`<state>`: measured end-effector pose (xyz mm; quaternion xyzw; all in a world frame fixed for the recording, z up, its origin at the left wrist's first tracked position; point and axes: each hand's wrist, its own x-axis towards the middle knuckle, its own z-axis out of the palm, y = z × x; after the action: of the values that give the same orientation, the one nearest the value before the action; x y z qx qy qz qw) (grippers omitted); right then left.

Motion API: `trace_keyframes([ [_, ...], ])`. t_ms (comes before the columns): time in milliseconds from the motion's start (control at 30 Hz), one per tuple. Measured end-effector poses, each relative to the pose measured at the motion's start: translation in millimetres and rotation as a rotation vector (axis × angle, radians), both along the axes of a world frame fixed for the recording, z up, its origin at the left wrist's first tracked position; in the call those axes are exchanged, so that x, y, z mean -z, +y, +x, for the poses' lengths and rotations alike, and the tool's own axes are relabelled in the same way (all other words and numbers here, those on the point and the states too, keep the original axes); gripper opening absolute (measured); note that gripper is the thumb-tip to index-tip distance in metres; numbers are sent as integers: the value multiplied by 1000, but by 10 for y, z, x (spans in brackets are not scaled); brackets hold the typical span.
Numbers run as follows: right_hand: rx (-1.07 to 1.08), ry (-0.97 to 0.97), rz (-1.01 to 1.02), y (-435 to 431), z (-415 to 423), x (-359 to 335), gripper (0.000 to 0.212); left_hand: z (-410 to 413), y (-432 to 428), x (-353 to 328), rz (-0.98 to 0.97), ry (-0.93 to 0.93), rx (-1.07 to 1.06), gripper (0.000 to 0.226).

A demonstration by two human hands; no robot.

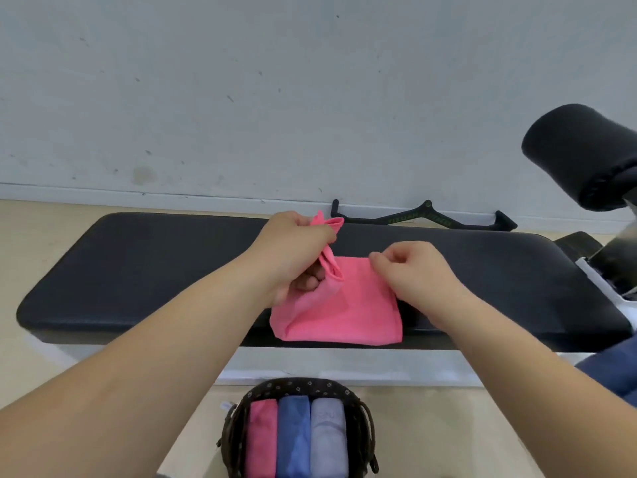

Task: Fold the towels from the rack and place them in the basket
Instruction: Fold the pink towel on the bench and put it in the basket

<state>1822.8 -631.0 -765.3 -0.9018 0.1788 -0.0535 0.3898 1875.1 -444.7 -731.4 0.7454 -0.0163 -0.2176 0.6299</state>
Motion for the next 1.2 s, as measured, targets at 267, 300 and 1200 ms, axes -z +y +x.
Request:
trace_keyframes([
  [267,55,138,413,-194,-24,97,56,-177,-503,256,192,-144,175,16],
  [300,60,143,423,-204,-19,98,57,-202,-523,284,206,-140,232,15],
  [1200,-25,-72,-454,76,33,157,39,-180,106,422,532,-351,199,30],
])
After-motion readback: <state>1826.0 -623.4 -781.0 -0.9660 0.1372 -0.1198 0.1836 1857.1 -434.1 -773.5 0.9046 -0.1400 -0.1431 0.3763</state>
